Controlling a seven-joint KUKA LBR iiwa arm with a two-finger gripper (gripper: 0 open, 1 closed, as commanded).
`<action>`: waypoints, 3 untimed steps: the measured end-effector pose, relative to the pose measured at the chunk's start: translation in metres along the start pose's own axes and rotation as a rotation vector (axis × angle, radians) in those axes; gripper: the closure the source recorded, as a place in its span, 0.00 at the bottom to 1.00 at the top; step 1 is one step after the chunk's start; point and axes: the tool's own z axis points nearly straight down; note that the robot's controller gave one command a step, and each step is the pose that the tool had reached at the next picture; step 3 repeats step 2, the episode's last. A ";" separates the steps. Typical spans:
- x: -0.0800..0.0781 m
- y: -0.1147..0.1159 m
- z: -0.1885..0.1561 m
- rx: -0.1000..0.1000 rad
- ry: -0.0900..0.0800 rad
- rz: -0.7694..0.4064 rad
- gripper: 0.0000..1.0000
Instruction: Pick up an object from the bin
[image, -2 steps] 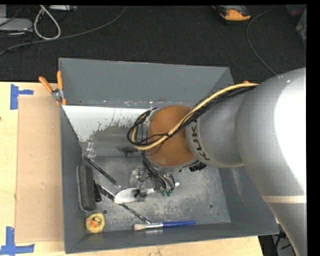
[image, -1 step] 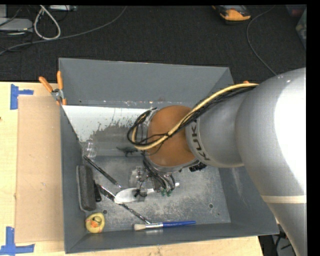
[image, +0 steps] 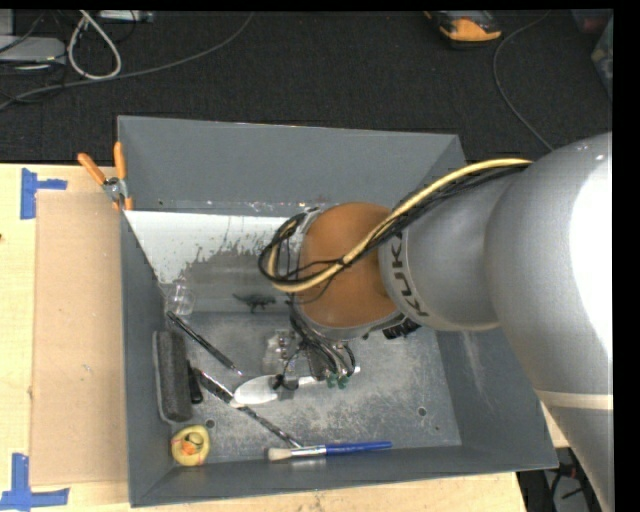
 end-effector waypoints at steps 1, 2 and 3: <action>0.000 0.000 -0.013 -0.001 -0.001 0.002 1.00; 0.001 0.000 -0.032 -0.001 0.002 0.003 1.00; 0.001 0.000 -0.032 -0.001 0.002 0.003 1.00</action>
Offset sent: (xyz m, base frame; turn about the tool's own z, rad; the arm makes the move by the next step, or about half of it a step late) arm 0.0009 0.0002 0.0465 0.0012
